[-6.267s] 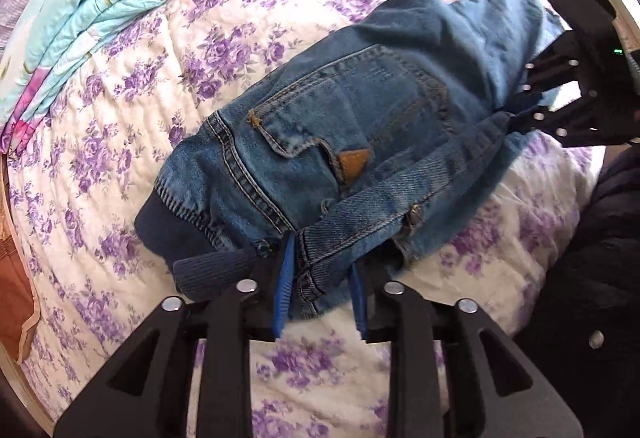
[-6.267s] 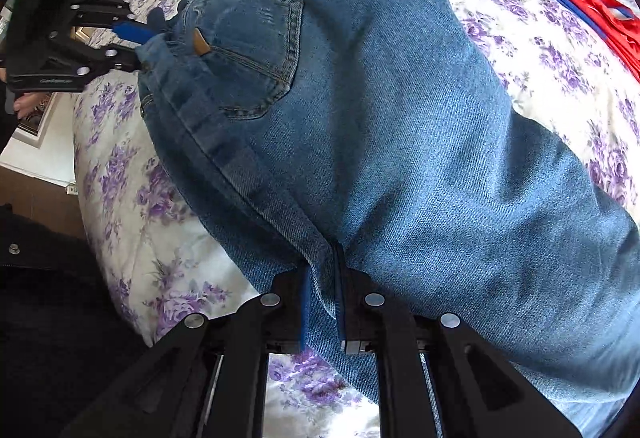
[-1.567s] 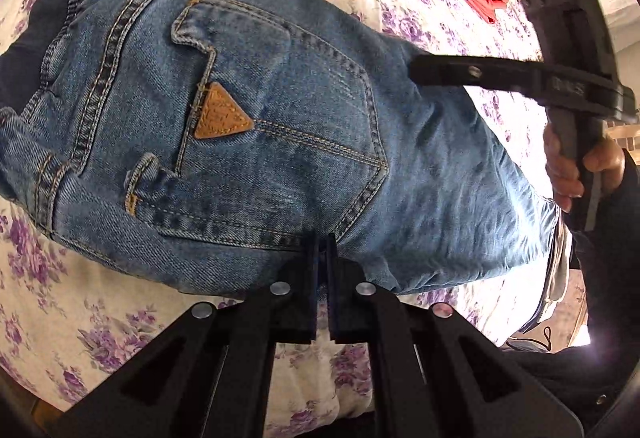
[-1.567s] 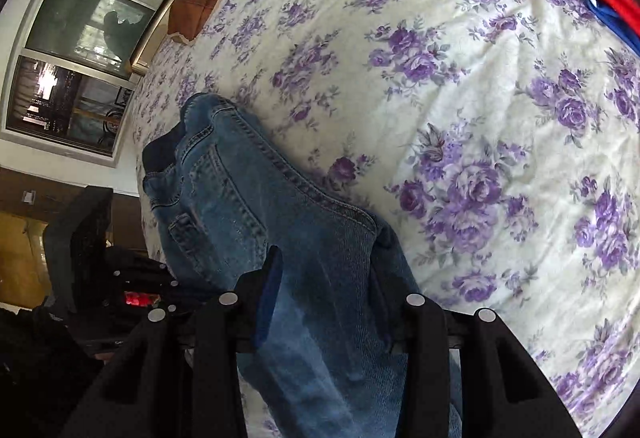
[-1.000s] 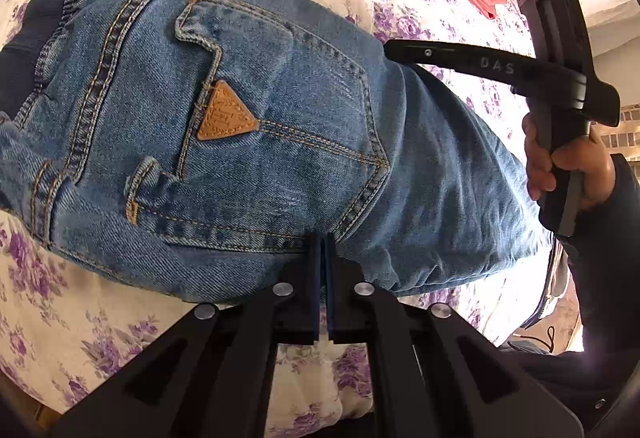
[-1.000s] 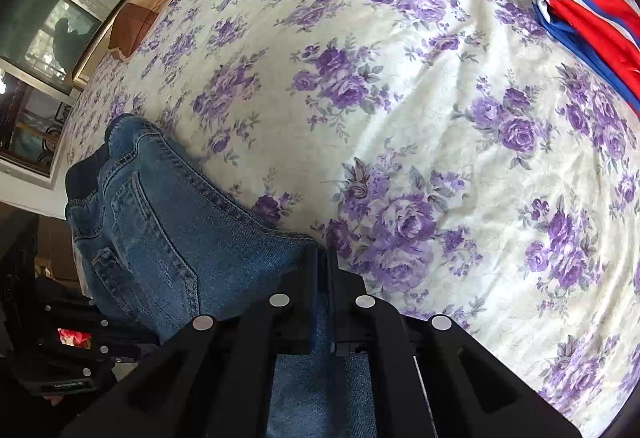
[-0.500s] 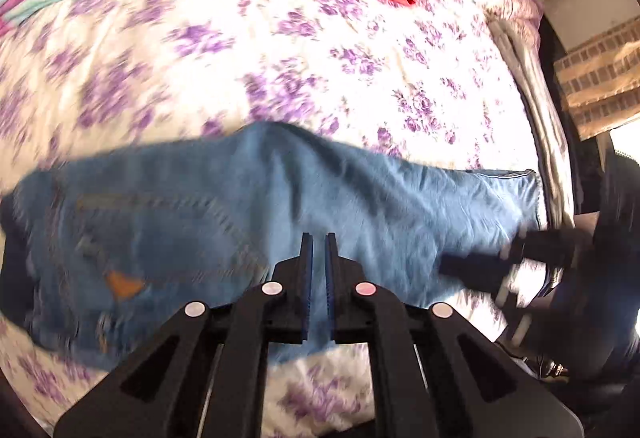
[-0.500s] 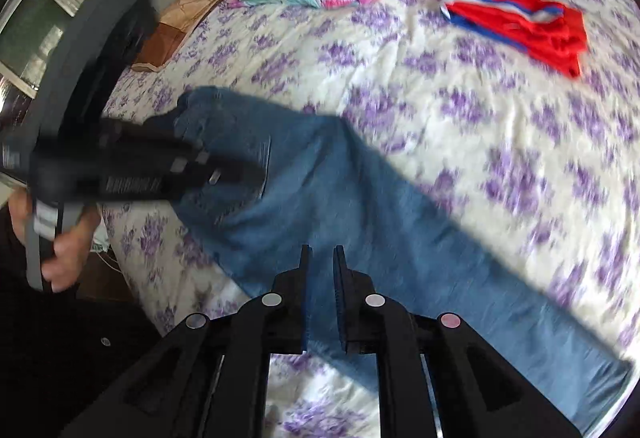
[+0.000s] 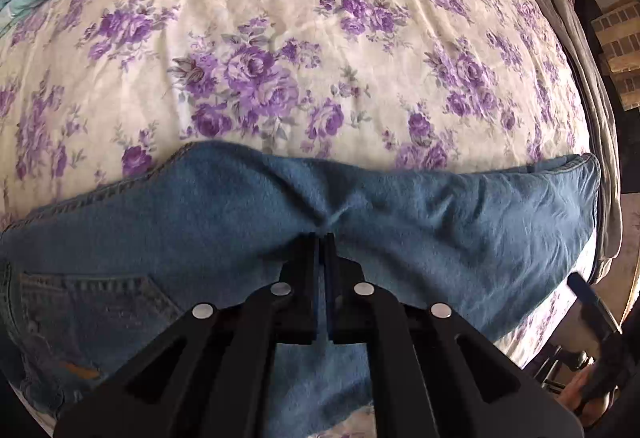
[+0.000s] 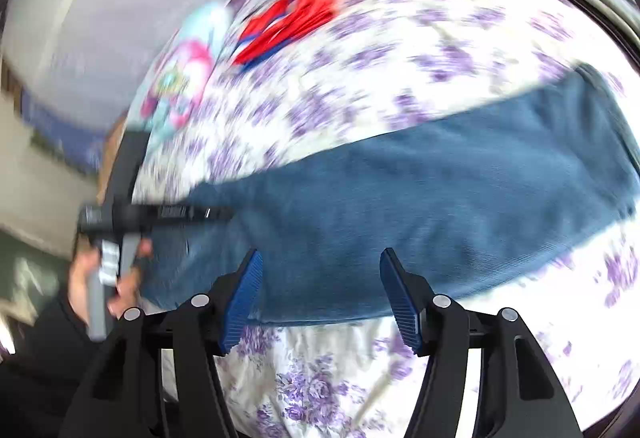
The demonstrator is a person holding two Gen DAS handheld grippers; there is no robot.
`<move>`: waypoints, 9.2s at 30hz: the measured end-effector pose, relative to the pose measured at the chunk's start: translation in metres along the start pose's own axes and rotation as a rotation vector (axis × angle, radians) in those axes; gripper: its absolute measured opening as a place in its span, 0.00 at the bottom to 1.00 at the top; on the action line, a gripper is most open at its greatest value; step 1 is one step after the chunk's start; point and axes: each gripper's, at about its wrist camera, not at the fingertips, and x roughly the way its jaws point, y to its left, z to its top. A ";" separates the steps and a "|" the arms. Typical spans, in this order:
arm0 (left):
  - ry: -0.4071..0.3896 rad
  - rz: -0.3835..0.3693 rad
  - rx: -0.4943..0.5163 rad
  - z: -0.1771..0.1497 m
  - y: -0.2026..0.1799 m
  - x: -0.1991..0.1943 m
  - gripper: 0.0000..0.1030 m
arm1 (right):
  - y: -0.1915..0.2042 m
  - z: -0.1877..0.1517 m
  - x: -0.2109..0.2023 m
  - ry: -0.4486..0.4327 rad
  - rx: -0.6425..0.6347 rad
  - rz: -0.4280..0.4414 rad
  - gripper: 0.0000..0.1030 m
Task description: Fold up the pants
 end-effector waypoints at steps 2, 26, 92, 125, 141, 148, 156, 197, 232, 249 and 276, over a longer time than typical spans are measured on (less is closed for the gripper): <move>-0.015 -0.024 0.031 -0.023 -0.009 -0.012 0.03 | -0.052 0.006 -0.023 -0.068 0.174 -0.007 0.60; -0.021 -0.333 0.238 -0.031 -0.197 0.016 0.00 | -0.116 0.043 -0.023 -0.187 0.317 0.100 0.11; -0.151 -0.482 -0.410 -0.115 0.107 -0.001 0.01 | 0.214 -0.059 0.094 0.288 -0.899 -0.066 0.06; -0.345 -0.540 -0.925 -0.244 0.241 -0.054 0.83 | 0.220 -0.043 0.109 0.282 -0.805 -0.072 0.13; -0.489 -0.227 -0.531 -0.167 0.181 -0.095 0.27 | 0.218 -0.071 0.123 0.365 -0.807 0.059 0.24; -0.530 -0.130 -0.348 -0.156 0.130 -0.122 0.27 | 0.223 -0.114 0.197 0.487 -0.856 -0.005 0.20; -0.548 -0.027 -0.215 -0.147 0.097 -0.136 0.27 | 0.244 -0.062 0.190 0.401 -0.830 -0.014 0.19; -0.420 -0.089 0.260 -0.096 -0.073 -0.087 0.58 | 0.131 0.041 0.057 0.237 -0.644 -0.023 0.41; -0.298 -0.106 0.010 -0.089 -0.002 -0.071 0.76 | 0.150 0.042 0.129 0.182 -0.732 -0.321 0.35; -0.014 -0.398 -0.431 -0.077 0.071 0.013 0.77 | 0.110 0.018 -0.012 0.054 -0.539 -0.226 0.56; -0.043 -0.486 -0.332 -0.084 0.038 0.028 0.63 | 0.027 -0.001 0.094 0.276 -0.062 0.066 0.56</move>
